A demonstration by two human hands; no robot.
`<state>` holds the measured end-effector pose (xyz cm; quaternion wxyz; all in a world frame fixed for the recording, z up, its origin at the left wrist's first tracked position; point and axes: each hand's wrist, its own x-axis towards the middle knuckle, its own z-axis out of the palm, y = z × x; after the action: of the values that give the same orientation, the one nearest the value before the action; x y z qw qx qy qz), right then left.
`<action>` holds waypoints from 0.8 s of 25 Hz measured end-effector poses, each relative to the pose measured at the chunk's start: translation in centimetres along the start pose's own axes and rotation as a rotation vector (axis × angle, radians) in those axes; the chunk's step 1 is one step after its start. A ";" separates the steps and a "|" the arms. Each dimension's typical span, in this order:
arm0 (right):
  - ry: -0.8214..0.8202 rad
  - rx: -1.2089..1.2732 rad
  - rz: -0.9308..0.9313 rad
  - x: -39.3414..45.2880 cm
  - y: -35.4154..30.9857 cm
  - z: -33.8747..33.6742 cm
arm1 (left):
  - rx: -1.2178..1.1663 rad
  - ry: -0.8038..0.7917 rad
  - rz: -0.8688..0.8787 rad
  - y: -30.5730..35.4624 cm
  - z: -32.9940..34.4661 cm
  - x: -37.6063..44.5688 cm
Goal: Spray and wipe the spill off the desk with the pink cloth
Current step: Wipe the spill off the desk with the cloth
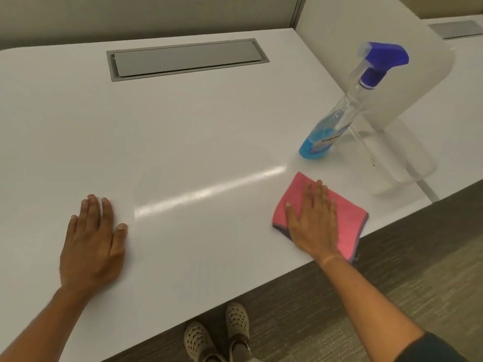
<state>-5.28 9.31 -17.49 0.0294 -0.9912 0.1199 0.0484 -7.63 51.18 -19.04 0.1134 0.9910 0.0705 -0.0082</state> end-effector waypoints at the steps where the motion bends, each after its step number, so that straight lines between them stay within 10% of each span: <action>1: 0.008 0.001 0.042 0.7 0.3 -0.1 | 0.003 0.002 -0.001 0.0 0.0 0.0; 5: 0.005 0.000 0.061 0.6 -1.1 -0.5 | 0.022 0.004 -0.006 0.2 0.1 0.0; 12: -0.130 0.056 -0.496 -8.4 -9.0 0.2 | 0.016 0.002 0.000 0.2 0.0 0.0; 20: -0.037 0.048 -0.133 -3.4 -6.1 0.1 | 0.025 0.009 -0.012 0.3 -0.1 0.1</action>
<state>-7.15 16.05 -16.99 0.0583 -0.9949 0.0545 0.0617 -7.51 50.88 -18.91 0.1004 0.9920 0.0767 -0.0051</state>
